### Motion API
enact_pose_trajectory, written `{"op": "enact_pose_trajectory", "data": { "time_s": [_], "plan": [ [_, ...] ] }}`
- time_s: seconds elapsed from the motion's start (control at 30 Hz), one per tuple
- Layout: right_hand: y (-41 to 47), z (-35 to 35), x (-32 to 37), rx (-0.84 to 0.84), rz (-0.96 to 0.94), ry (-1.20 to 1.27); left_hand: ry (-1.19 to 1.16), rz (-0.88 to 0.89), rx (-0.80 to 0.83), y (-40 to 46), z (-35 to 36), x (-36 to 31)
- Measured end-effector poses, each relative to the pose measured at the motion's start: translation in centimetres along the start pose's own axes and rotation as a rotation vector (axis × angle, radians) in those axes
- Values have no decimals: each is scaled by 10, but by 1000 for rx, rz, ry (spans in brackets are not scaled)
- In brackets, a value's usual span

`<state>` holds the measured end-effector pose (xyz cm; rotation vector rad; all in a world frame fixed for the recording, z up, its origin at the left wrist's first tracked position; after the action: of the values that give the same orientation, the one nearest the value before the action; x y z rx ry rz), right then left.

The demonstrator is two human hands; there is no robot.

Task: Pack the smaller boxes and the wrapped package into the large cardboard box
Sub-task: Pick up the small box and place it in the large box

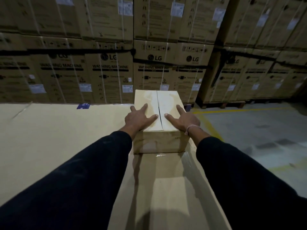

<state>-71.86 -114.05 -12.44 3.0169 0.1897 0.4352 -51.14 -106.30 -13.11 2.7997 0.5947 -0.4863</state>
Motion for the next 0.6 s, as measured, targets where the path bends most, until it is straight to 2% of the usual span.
{"op": "enact_pose_trajectory", "data": {
  "time_s": [0.23,0.6],
  "plan": [
    [-103,-16,-1,21,44,83,0,3,36,-86,-27,19],
    [-327,-41,-16,-1,70,86,-34,23,48,-292,-77,56]
  ]
}}
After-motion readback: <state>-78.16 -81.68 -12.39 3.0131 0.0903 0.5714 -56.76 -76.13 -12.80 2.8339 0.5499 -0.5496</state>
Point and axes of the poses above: each hand's wrist, its own y-axis towards the middle knuckle, its own z-axis out of the palm, x = y × z, the point moved 3 cm from there along y, towards the middle knuckle, and after that the axes turned 10 degrees about -x, right-handed, at the moved point
